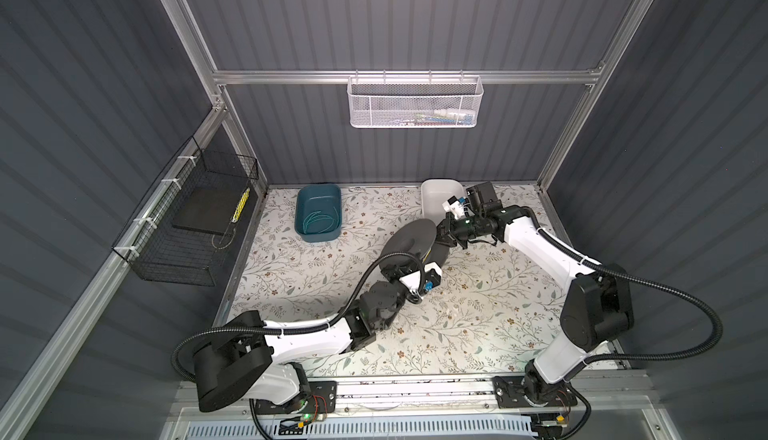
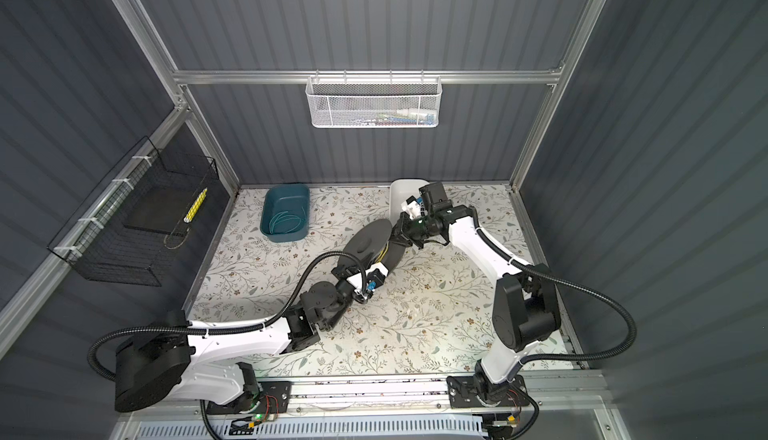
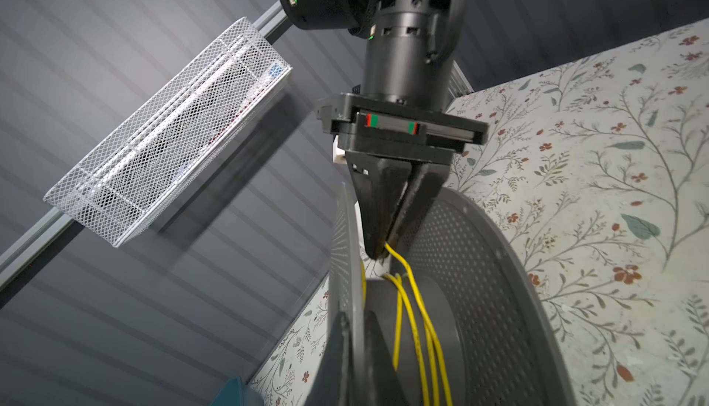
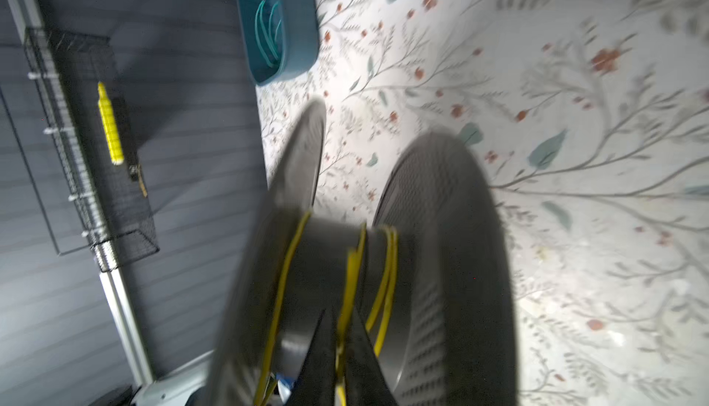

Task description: Wrap the cables

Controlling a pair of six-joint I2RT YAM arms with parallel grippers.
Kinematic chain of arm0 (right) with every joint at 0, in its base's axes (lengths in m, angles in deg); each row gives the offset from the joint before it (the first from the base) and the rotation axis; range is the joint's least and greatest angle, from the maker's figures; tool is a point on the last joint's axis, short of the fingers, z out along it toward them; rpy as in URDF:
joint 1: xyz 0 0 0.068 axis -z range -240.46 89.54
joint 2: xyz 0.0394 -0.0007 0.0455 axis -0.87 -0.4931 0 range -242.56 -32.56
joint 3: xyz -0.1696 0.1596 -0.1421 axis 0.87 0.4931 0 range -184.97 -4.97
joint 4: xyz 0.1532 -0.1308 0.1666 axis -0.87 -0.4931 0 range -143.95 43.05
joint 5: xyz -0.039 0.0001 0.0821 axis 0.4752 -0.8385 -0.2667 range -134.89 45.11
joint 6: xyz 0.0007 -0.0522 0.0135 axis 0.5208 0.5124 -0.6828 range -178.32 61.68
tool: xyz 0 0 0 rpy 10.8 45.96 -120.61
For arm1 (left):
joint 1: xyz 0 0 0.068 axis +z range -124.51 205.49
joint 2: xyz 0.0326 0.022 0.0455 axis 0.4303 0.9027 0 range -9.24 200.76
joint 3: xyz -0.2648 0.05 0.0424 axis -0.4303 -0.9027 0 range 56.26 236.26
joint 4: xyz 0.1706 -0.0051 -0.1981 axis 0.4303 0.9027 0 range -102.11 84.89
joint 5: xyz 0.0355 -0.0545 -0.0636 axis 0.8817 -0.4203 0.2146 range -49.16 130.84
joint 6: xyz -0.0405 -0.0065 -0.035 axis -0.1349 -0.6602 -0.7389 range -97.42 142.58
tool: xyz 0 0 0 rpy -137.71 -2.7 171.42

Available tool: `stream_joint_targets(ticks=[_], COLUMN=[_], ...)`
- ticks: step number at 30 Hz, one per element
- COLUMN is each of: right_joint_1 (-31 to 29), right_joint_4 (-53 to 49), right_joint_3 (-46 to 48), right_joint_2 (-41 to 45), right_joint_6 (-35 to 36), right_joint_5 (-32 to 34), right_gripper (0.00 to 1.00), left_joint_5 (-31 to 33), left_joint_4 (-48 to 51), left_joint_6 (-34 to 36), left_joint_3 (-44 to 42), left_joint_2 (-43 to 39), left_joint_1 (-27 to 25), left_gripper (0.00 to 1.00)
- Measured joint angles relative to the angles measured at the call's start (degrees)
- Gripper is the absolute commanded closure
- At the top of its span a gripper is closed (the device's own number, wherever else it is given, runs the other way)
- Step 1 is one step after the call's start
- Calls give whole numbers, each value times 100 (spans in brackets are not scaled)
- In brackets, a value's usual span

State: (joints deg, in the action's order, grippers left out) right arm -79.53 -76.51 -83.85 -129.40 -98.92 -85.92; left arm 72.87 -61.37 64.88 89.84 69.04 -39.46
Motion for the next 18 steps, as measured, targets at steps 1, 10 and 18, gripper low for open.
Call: stream_joint_targets(ticks=[1,10,18], right_joint_1=[103,503,586], right_joint_4=[74,756,942], right_joint_3=[-2,-149,109], right_joint_2=[-42,-160,227], right_joint_6=[17,144,170], right_joint_5=[127,745,940], right_gripper=[88,95,84], left_joint_5=[-7,-214,-61], left_joint_4=[4,39,0], left_joint_6=[63,258,380], left_joint_3=[-13,-44,-44], left_joint_2=[0,28,485], left_joint_1=[-52,-310,-310], left_gripper=[100,100,100])
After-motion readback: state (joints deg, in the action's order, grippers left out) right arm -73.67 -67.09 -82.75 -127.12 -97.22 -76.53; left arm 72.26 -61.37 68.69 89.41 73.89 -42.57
